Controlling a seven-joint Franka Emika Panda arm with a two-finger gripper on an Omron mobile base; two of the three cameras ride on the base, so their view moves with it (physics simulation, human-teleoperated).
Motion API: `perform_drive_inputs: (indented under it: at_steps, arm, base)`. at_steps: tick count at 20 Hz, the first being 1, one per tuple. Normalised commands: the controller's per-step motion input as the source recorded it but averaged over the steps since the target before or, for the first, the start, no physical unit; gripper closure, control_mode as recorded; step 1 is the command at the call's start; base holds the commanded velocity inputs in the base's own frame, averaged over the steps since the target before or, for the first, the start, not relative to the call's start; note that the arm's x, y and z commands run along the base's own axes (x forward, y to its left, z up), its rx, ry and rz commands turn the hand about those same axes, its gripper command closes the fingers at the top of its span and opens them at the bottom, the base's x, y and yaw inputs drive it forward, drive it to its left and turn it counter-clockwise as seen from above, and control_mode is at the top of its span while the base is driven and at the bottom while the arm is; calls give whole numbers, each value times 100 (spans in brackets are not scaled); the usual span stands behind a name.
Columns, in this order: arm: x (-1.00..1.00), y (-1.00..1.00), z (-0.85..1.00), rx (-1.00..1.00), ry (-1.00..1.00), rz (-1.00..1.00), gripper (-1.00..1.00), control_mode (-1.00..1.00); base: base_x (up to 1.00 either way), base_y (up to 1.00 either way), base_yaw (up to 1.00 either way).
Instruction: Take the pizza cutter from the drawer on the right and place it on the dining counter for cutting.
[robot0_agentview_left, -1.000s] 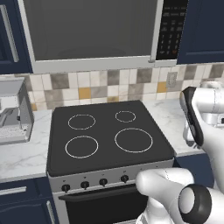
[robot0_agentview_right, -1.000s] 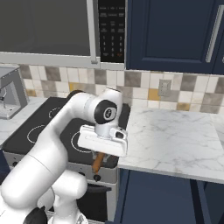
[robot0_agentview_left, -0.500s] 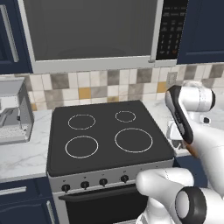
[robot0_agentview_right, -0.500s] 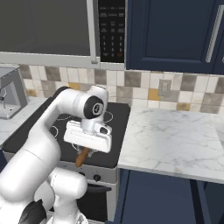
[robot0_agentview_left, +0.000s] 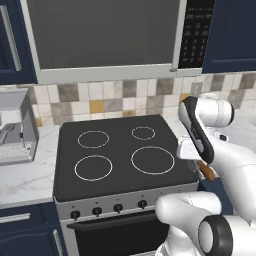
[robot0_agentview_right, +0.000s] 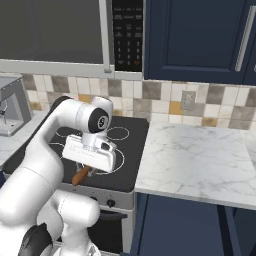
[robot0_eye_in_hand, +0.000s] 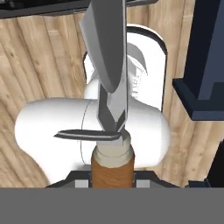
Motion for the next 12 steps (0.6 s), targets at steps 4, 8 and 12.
perform_drive_inputs:
  at_steps: [4,8,12]
  arm:
    - [2,9,0,-9,-1,0,100,-100]
    - [0,12,0,-8,-10,0,100,-100]
    - [0,4,0,-1,-17,0,100,-100]
  base:
    - [0,0,0]
    - [0,0,0]
    - [0,0,0]
